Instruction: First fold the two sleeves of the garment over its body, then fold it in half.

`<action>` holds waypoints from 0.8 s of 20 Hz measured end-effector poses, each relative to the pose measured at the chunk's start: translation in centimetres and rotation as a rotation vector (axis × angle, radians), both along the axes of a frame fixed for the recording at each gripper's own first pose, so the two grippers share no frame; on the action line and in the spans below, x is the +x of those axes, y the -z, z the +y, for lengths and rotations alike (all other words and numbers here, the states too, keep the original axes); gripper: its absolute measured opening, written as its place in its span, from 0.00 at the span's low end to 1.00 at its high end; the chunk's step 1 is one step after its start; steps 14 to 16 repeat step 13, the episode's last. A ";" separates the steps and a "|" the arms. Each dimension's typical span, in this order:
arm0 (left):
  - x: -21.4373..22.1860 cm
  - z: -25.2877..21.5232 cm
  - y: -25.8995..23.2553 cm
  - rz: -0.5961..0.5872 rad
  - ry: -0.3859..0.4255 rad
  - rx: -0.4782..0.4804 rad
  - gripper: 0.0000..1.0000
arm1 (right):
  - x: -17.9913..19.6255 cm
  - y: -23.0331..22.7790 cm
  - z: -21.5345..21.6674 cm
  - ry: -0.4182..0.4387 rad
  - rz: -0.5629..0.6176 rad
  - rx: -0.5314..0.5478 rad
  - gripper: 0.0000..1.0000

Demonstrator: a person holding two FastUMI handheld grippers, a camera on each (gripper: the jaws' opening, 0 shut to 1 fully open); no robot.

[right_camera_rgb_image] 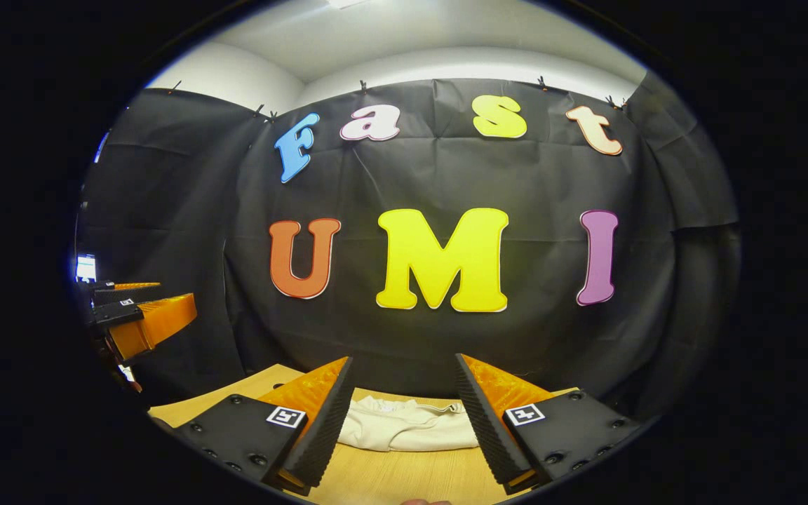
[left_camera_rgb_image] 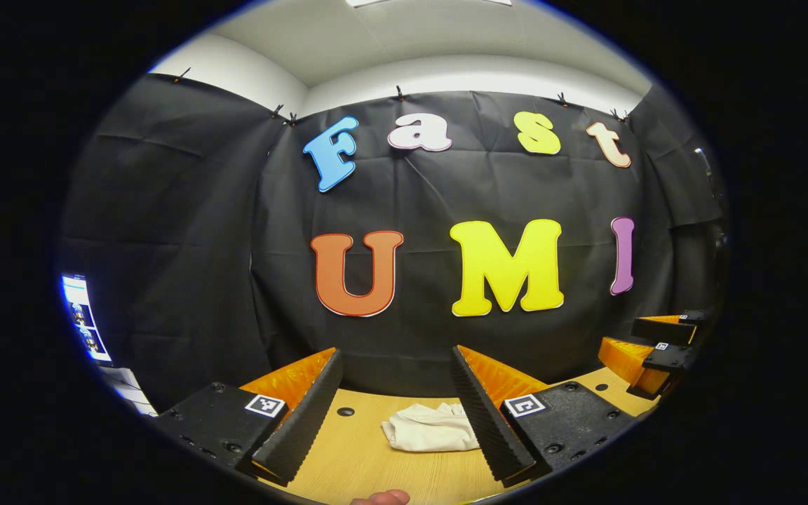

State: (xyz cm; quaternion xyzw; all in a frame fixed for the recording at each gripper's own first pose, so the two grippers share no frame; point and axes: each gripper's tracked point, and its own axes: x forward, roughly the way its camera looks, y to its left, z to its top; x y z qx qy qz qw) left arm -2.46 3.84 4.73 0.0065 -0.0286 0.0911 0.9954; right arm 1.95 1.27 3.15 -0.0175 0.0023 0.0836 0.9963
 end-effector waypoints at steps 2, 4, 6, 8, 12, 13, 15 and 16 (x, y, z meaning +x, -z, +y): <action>-0.1 -0.1 -0.1 -0.001 0.001 -0.001 0.97 | 0.1 -0.1 0.0 0.002 -0.006 0.002 0.88; -0.2 -0.2 -0.1 -0.002 0.001 -0.001 0.97 | 0.0 0.0 0.0 0.000 -0.004 0.000 0.88; -0.3 -0.2 -0.2 -0.002 0.002 0.001 0.97 | 0.0 -0.1 0.0 -0.001 -0.003 0.004 0.88; -0.4 -0.3 0.0 0.000 0.002 0.003 0.97 | -0.1 0.1 0.0 -0.001 0.001 0.002 0.88; -0.5 -0.3 -0.1 0.001 0.003 0.004 0.97 | -0.6 0.3 0.4 -0.013 0.006 -0.003 0.88; -0.6 -0.3 -0.1 0.002 0.004 0.004 0.97 | -0.7 0.4 0.6 -0.018 0.006 -0.006 0.88; -0.6 -0.3 -0.1 0.002 0.004 0.004 0.97 | -0.7 0.4 0.6 -0.018 0.006 -0.006 0.88; -0.6 -0.3 -0.1 0.002 0.004 0.004 0.97 | -0.7 0.4 0.6 -0.018 0.006 -0.006 0.88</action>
